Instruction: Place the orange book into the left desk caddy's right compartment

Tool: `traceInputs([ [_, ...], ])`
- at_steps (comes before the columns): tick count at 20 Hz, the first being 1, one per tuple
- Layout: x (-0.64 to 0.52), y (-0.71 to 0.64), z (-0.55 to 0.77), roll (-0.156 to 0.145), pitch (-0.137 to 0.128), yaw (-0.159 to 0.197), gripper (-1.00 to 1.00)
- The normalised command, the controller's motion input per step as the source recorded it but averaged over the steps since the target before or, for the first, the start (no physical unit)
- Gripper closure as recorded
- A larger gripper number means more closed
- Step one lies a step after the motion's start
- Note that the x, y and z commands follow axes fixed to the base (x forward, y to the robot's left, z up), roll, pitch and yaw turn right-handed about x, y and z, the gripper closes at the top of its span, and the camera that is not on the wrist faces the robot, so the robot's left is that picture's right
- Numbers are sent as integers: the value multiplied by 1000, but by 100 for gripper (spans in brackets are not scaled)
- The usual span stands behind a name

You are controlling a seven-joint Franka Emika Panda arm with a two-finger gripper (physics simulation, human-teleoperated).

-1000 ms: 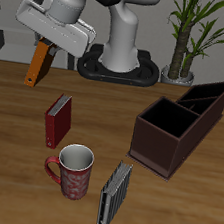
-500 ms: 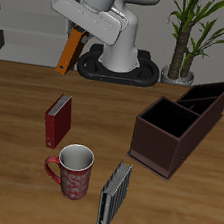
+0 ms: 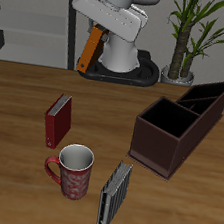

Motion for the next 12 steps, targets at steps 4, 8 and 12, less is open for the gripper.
traceInputs([
  [4, 22, 355, 118, 40, -14, -3, 100],
  [8, 7, 463, 102, 44, -10, -9, 100],
  [12, 55, 349, 107, 30, -20, 6, 100],
])
